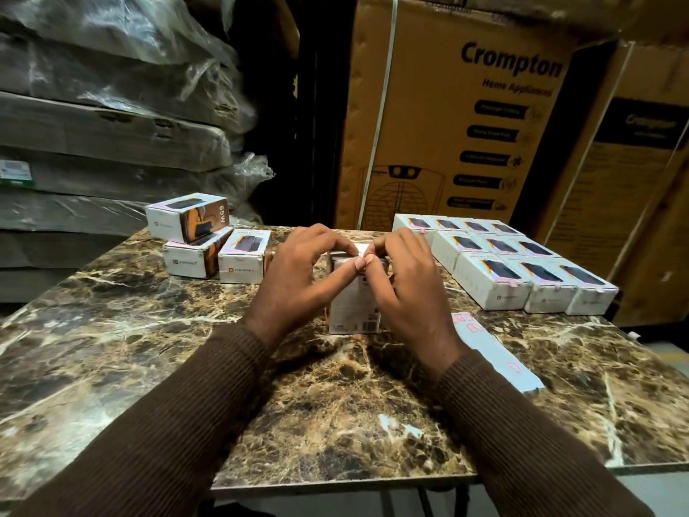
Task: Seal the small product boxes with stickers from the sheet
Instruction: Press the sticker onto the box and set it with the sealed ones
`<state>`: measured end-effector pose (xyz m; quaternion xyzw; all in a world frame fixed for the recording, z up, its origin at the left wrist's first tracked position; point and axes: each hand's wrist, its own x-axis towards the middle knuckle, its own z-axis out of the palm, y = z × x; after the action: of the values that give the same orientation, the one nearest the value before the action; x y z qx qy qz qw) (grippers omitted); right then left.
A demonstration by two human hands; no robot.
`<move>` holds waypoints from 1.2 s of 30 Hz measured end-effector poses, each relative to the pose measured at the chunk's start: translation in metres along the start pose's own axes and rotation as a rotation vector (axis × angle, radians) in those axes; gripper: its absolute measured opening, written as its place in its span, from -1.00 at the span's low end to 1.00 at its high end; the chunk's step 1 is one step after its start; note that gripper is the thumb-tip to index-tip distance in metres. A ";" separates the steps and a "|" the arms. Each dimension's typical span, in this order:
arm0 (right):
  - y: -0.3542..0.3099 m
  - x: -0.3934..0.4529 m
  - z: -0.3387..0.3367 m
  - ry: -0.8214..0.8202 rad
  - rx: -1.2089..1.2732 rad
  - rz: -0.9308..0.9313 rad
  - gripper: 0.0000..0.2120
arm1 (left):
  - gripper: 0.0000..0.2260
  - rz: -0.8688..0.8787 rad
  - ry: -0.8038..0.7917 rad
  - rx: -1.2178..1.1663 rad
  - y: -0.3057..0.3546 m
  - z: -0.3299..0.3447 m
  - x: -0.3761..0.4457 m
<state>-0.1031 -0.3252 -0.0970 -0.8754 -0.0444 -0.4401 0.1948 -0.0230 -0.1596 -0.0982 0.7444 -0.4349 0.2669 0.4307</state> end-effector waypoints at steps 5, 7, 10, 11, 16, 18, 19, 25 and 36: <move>0.001 0.000 0.000 0.009 0.047 0.020 -0.84 | -0.87 0.030 0.004 0.058 0.000 0.002 0.001; 0.002 0.000 0.000 0.008 0.051 0.026 -0.85 | -0.87 0.036 0.005 0.072 0.000 0.002 0.001; 0.002 0.000 0.001 0.010 0.063 0.029 -0.85 | -0.87 0.049 0.012 0.092 0.001 0.003 0.001; 0.002 0.000 0.000 0.013 0.068 0.027 -0.86 | -0.87 0.053 0.014 0.095 0.001 0.003 0.001; 0.002 -0.001 -0.001 0.022 0.128 0.012 -0.94 | -0.87 0.060 0.024 0.101 0.001 0.004 0.000; 0.003 0.000 -0.002 0.016 0.158 0.011 -0.97 | -0.88 0.061 0.024 0.101 0.001 0.004 0.000; 0.003 0.000 -0.002 0.012 0.163 0.011 -0.97 | -0.88 0.060 0.025 0.102 0.001 0.004 0.000; 0.006 0.000 0.000 0.020 0.167 -0.006 -0.96 | -0.87 0.059 0.019 0.113 0.000 0.003 0.000; 0.009 0.001 -0.001 -0.016 0.155 -0.007 -0.97 | -0.86 0.047 -0.009 0.101 -0.002 0.001 0.000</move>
<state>-0.1008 -0.3343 -0.0988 -0.8611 -0.0828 -0.4290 0.2600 -0.0216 -0.1603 -0.0999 0.7561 -0.4399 0.2953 0.3843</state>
